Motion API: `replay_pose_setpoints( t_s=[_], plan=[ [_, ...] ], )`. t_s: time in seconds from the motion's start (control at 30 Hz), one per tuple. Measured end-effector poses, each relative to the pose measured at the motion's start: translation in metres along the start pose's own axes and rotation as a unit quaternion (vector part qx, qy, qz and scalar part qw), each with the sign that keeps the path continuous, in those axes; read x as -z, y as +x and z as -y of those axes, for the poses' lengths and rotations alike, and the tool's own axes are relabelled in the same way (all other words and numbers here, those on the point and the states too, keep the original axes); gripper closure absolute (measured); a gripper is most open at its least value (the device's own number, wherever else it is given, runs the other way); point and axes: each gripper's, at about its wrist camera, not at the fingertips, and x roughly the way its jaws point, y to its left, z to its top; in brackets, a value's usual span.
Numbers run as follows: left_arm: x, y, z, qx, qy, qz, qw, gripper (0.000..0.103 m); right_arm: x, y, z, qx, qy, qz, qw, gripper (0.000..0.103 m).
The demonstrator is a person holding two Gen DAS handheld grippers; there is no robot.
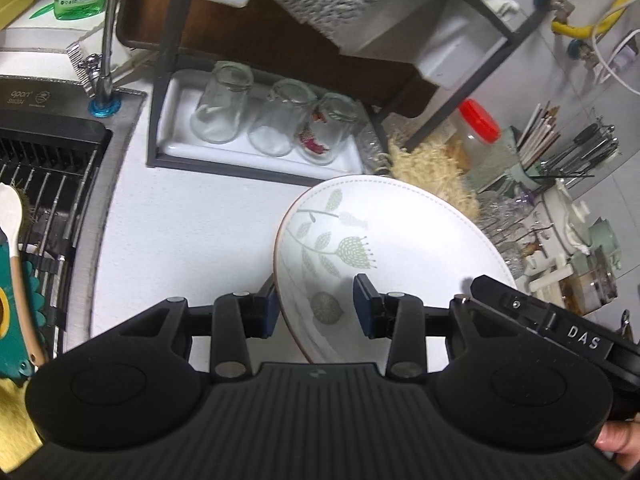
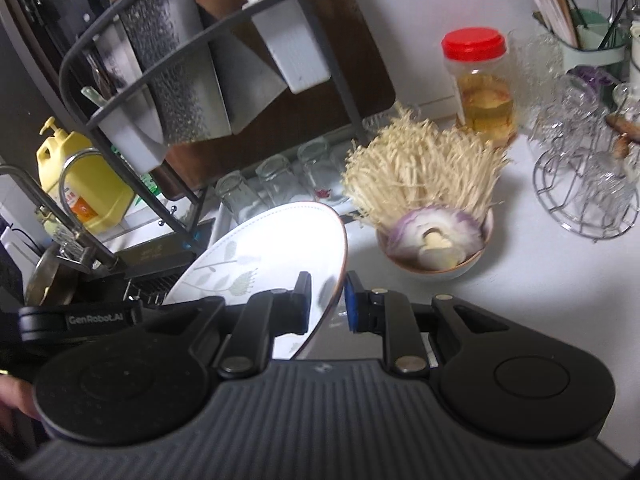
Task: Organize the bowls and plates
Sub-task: 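Lift the stacked leaf plates and carry them across the counter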
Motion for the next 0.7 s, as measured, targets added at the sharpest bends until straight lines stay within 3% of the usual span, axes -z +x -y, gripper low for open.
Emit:
replay_pose_setpoints(
  t_s=[0.43, 0.7],
  plan=[
    [0.020, -0.008, 0.069, 0.018, 0.032, 0.007, 0.9993, 0.059, -0.006, -0.060, 0.040, 0.002, 0.021, 0.052, 0.998, 0.082],
    [0.044, -0.008, 0.106, 0.013, 0.044, 0.008, 0.9989, 0.059, 0.005, -0.084, 0.065, 0.013, 0.028, 0.062, 0.998, 0.082]
  ],
)
